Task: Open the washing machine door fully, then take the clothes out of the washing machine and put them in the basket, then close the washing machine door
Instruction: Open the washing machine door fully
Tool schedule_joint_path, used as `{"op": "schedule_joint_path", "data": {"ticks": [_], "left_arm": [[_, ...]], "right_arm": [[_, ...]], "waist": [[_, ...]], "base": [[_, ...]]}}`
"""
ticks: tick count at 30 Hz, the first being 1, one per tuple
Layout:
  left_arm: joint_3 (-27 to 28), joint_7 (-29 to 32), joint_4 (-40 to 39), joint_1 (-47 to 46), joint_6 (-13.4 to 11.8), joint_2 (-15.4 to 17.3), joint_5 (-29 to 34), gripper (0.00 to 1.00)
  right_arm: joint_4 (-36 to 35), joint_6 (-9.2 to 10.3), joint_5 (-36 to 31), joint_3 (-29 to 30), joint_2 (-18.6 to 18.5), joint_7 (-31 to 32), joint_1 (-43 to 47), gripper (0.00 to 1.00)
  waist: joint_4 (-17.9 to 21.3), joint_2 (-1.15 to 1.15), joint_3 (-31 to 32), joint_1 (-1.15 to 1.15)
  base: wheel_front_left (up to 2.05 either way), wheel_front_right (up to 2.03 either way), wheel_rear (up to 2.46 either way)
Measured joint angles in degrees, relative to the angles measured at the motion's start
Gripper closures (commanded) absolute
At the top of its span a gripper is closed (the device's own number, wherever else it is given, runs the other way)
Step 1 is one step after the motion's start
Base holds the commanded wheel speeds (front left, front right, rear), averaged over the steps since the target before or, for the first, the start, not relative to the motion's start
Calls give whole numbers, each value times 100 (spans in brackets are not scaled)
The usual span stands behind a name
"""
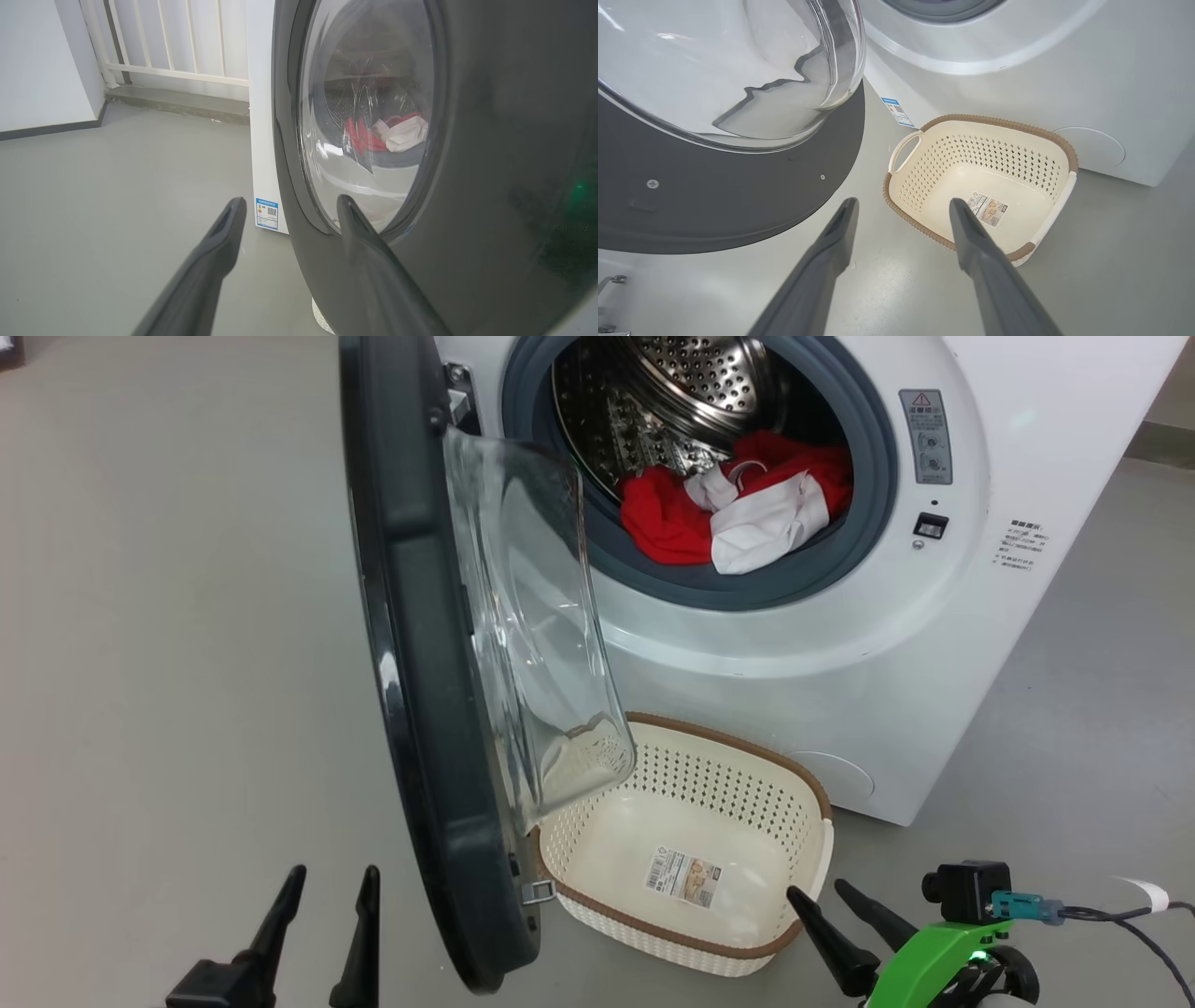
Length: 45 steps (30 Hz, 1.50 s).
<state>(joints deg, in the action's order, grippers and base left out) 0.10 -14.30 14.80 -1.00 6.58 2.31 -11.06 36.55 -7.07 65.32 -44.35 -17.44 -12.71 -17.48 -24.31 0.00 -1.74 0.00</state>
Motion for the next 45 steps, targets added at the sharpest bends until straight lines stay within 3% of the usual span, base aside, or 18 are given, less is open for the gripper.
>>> {"op": "schedule_joint_path", "data": {"ticks": [5, 8, 14, 24, 32, 45], "left_arm": [[1, 0, 21, 4, 0, 0, 0, 0], [7, 0, 21, 9, 0, 0, 0, 0], [9, 0, 22, 11, 0, 0, 1, 0], [5, 0, 27, 13, 0, -1, 1, 0], [4, 0, 26, 13, 0, 0, 0, 0], [-9, 0, 44, 13, -1, 0, 0, 0]], "right_arm": [[270, -4, -346, 65, 29, -143, -94, 0], [54, -4, -1117, 811, 99, -144, -93, 0], [-404, -5, -2504, 1773, 358, -151, 210, 0], [-925, -5, -4061, 2817, 790, -151, 748, 0], [-1433, -7, -4664, 3441, 1045, -152, 972, 0], [-1443, -7, -4987, 3707, 1246, -152, 1339, 0]], "waist": [[15, 0, 13, 0], [37, 0, 7, 0], [44, 0, 2, 0], [37, 0, -8, 0], [43, 0, -41, 0], [20, 0, -29, 0]], "base": [[0, 0, 0], [0, 0, 0], [0, 0, 0], [0, 0, 0], [0, 0, 0], [0, 0, 0]]}}
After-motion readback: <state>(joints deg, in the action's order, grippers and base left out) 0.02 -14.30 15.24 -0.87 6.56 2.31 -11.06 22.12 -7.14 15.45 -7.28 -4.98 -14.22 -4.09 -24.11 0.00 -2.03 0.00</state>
